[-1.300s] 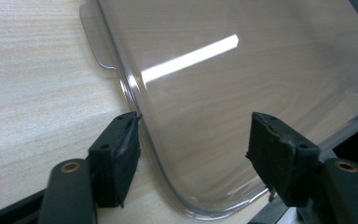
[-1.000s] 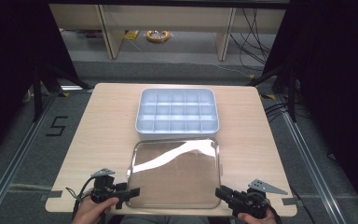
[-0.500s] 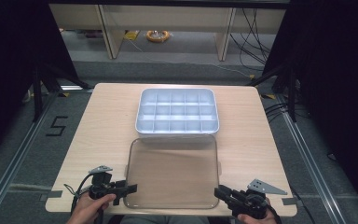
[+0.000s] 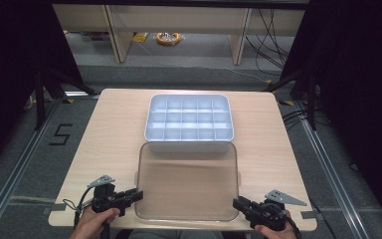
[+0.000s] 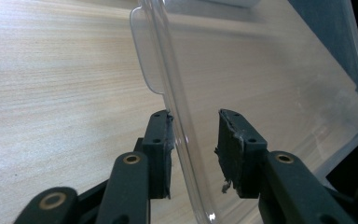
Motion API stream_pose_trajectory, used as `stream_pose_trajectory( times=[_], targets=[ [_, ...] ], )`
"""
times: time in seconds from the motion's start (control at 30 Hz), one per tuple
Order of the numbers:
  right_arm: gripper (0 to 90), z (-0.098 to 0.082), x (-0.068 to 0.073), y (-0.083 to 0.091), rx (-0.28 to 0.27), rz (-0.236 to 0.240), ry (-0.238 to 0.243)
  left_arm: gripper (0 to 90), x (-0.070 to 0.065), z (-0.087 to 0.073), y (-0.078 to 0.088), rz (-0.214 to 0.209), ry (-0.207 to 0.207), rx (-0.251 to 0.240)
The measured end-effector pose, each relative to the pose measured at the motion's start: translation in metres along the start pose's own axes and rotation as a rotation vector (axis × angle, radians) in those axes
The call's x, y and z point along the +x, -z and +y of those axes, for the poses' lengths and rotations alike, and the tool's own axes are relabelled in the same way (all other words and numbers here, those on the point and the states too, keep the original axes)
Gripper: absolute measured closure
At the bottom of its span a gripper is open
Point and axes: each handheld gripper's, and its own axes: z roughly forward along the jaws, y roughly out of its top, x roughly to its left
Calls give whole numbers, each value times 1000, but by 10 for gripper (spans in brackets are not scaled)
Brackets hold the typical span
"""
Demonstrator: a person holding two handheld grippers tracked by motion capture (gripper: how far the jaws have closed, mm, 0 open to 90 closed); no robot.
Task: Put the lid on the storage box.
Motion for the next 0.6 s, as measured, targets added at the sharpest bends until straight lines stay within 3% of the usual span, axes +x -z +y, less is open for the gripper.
stream_pose_trajectory(
  times=[0.1,0.17,0.2,0.23,0.27,0.3,0.33,0.37,0.5,0.53,0.57,0.6],
  targets=[
    [693,0,-1,0,10,-19,-10,658,-4,-1,0,5,-23,2],
    [694,0,-2,0,12,-36,7,658,-9,0,1,23,-71,-2],
    [694,0,-2,0,12,-36,7,660,-9,0,1,23,-71,-2],
    [694,0,-1,0,30,-57,19,664,-13,1,2,33,-108,-11],
    [696,1,-2,0,37,-65,31,665,-14,2,3,38,-116,-10],
    [696,1,1,1,32,-56,-9,666,-16,2,3,38,-123,-18],
    [696,1,2,0,24,-51,-14,665,-16,2,3,45,-131,-18],
    [697,2,-1,0,20,-70,34,665,-16,2,3,45,-131,-18],
    [696,5,0,-3,14,-63,44,665,-16,6,4,54,-135,-22],
    [696,5,4,-3,21,-71,4,666,-16,7,5,58,-145,-26],
    [696,7,1,-4,14,-81,43,666,-17,8,5,60,-146,-34],
    [696,8,1,-5,6,-70,40,667,-17,10,6,68,-155,-30]
  ],
)
